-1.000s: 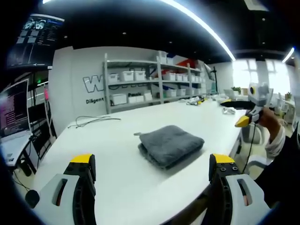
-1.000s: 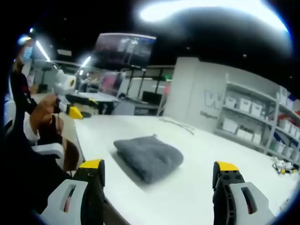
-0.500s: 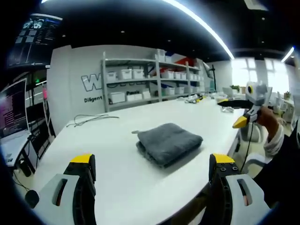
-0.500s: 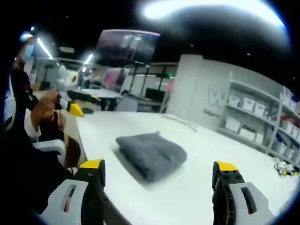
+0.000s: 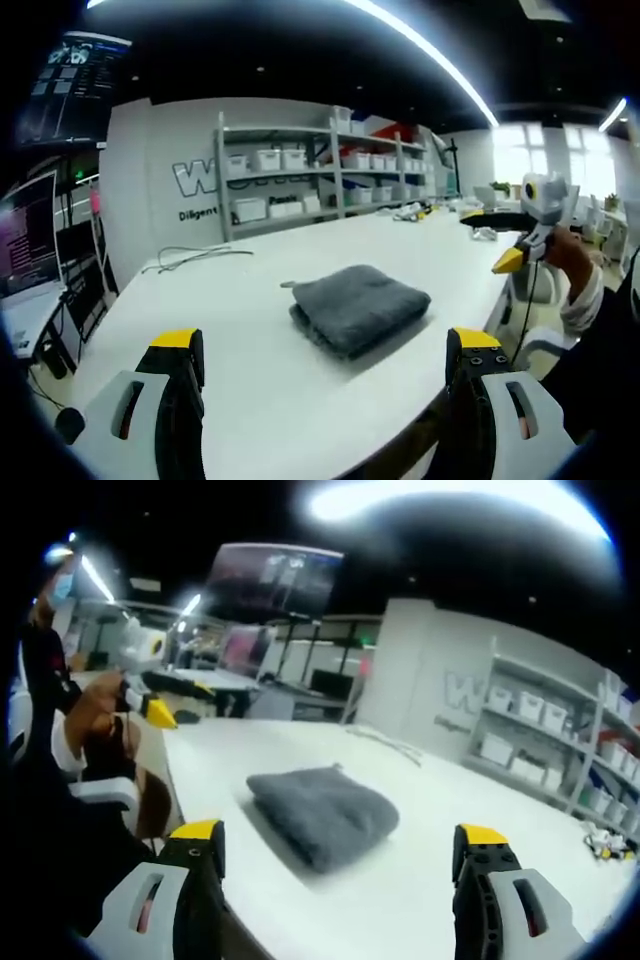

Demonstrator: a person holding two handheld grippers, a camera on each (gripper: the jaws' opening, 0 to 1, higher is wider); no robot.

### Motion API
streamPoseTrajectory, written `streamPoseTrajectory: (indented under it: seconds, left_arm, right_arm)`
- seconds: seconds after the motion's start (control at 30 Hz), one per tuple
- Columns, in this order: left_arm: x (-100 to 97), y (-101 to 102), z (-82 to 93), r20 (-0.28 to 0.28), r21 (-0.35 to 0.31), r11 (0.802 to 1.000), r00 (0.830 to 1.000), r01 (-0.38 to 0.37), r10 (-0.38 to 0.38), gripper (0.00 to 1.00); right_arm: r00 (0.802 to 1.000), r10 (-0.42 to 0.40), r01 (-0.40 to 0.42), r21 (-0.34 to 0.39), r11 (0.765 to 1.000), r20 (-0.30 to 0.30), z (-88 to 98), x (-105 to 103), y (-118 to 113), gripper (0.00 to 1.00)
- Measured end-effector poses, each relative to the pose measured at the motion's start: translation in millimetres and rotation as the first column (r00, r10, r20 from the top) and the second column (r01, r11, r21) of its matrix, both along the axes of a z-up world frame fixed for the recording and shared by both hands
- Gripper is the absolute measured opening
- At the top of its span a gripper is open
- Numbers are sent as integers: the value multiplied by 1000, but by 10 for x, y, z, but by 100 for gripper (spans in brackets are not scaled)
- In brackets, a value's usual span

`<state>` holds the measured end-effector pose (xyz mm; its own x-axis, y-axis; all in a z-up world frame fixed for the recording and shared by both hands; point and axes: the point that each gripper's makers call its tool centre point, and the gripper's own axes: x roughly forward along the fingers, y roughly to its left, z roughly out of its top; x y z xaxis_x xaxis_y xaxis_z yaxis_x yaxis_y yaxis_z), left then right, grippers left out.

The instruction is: Open the folded towel by lifting each exposed corner and separating the folded layers until the towel lies flat within the target outline without major curled edges

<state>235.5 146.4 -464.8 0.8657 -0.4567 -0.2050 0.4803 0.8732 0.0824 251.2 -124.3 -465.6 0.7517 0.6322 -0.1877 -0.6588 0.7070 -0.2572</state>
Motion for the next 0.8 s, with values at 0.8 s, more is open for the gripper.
streamPoseTrajectory:
  seconds: [0.8]
  left_arm:
    - [-4,23,-7,-3,8,1000,1000,-9,9,99]
  right_arm:
    - [999,37,-37,20,999,25,112,26,175,93]
